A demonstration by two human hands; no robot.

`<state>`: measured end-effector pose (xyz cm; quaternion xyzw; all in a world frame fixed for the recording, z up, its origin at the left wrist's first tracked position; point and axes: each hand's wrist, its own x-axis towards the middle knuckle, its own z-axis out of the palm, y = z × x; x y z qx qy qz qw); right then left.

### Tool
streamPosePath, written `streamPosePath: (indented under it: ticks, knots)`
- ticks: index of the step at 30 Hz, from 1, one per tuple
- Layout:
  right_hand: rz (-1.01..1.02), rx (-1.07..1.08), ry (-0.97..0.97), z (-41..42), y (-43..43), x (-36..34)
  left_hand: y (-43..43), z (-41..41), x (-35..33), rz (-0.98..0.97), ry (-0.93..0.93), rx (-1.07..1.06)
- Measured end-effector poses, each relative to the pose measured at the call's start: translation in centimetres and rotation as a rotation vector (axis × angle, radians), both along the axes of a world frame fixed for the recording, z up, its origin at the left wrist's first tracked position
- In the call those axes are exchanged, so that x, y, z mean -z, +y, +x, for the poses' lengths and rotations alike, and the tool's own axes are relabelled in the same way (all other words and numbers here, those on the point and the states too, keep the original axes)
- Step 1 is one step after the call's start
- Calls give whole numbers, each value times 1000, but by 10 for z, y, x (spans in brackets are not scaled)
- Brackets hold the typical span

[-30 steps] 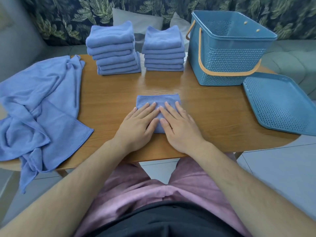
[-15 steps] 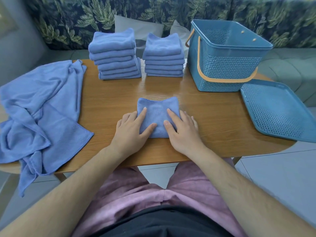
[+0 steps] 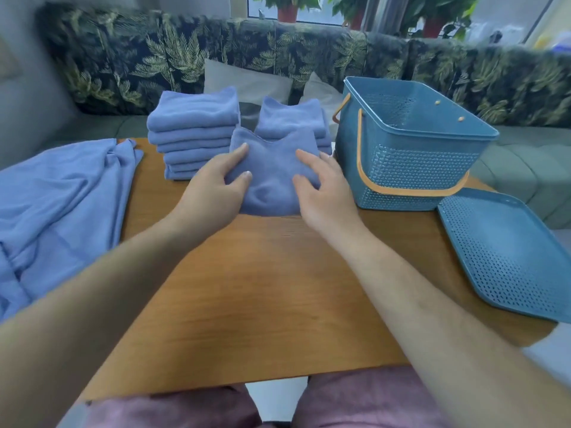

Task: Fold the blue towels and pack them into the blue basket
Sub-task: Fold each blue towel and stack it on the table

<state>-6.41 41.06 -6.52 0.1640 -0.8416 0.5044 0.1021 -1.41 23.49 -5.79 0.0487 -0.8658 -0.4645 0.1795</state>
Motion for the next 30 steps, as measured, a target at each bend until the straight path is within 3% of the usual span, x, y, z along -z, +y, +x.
streamPosePath:
  ticks: [3, 7, 16, 20, 22, 24, 27, 30]
  knots:
    - [67, 44, 87, -52, -10, -35, -9, -61, -34, -65, 18, -27]
    - [159, 118, 60, -119, -18, -69, -15, -140, -62, -111, -43, -5]
    - [183, 206, -68, -221, -33, -61, -16, -258, -51, -222, -95, -49]
    - [674, 331, 7, -233, -46, -32, -15, -280, -28, -542, -290, -120]
    - [760, 394, 214, -233, -50, -27, -9, -286, -27, -676, -137, -132]
    - [777, 346, 370, -238, -52, -19, -6, -291, -23, -688, -20, -15]
    - [943, 71, 238, -241, -51, 0, -5, -286, 0, -764, -259, 179]
    - [984, 34, 160, -237, -51, -1, -6, -279, 5, -833, -328, 160]
